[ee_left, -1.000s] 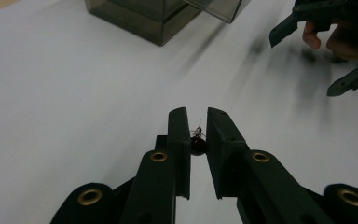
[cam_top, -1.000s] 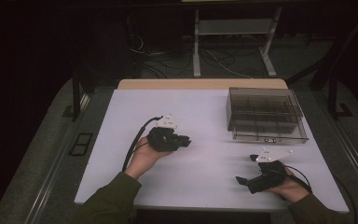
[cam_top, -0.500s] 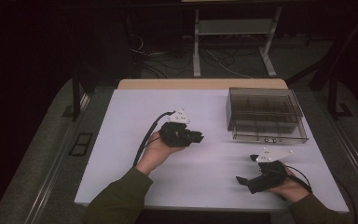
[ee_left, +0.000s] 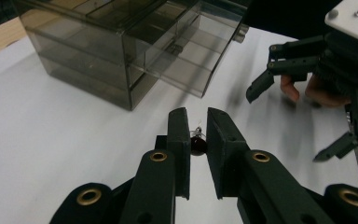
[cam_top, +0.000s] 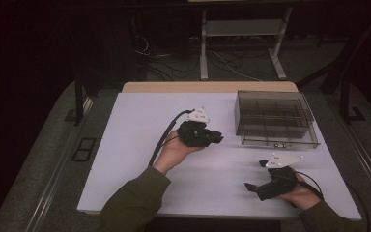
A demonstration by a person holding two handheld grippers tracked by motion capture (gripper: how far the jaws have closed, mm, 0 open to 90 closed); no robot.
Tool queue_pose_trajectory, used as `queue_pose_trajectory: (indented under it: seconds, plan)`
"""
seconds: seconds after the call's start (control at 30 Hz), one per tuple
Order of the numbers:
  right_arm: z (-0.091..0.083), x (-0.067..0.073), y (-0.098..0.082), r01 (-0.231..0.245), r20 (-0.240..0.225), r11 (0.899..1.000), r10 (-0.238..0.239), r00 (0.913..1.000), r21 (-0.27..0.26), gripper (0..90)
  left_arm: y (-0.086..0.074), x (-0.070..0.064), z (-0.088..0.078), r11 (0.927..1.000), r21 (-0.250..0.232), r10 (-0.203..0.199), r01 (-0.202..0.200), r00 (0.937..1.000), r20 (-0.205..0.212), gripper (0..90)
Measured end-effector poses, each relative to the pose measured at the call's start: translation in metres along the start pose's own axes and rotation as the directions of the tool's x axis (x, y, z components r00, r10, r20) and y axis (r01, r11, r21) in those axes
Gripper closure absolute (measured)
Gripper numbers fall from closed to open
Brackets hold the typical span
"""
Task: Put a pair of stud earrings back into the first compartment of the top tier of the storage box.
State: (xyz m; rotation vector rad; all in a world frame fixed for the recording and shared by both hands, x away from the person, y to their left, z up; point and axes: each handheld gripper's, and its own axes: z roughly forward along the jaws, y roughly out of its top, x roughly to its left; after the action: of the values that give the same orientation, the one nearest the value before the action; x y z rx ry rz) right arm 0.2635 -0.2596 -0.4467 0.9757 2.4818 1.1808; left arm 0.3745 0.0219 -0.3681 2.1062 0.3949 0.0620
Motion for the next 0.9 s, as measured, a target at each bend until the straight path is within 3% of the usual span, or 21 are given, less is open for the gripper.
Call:
queue_pose_trajectory:
  seconds: [0.5, 0.9]
  plan:
    - [0.0, 0.0, 0.0, -0.006, -0.004, 1.0, 0.006, 1.0, 0.0, 0.4, 0.032, 0.0, 0.03, 0.9991, 0.012, 0.041, -0.042, 0.9986, 0.032, 78.7]
    - [0.0, 0.0, 0.0, -0.003, -0.006, 1.0, 0.003, 1.0, 0.0, 0.4, 0.05, 0.001, 0.063, 0.9986, 0.022, 0.047, -0.048, 0.9974, 0.055, 78.5]
